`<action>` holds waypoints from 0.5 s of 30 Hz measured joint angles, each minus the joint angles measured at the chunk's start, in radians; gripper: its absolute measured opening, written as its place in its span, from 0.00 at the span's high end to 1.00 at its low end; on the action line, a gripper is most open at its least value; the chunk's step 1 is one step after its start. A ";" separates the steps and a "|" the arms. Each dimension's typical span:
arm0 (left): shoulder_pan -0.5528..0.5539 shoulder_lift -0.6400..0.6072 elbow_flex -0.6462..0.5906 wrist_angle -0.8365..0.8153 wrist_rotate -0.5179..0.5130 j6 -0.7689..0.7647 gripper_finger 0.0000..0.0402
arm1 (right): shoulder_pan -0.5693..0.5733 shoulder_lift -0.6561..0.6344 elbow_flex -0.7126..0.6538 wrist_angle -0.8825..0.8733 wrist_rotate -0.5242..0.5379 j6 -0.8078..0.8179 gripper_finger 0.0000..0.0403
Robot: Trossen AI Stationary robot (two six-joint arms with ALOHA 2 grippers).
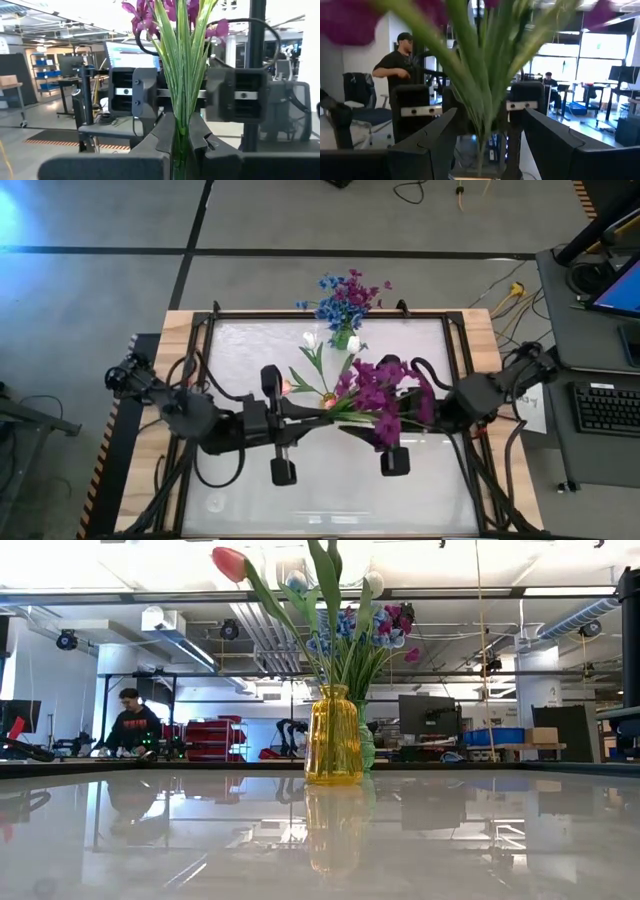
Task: Sort flowers into vase by color
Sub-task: Put the purple flowers into the green vase
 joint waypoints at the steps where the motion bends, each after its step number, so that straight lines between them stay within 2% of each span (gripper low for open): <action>1: 0.004 0.000 0.000 -0.001 0.000 -0.001 1.00 | 0.000 0.005 0.000 0.014 0.000 -0.006 0.47; 6: 0.028 0.000 0.000 0.000 -0.001 -0.002 1.00 | -0.013 0.016 0.000 0.083 -0.001 -0.030 0.47; 12: 0.053 0.000 0.000 0.000 -0.001 -0.002 1.00 | -0.027 0.016 0.001 0.087 0.000 -0.026 0.47; 15: 0.060 0.000 0.000 0.000 -0.001 -0.002 1.00 | -0.036 0.016 0.001 0.095 0.000 -0.028 0.51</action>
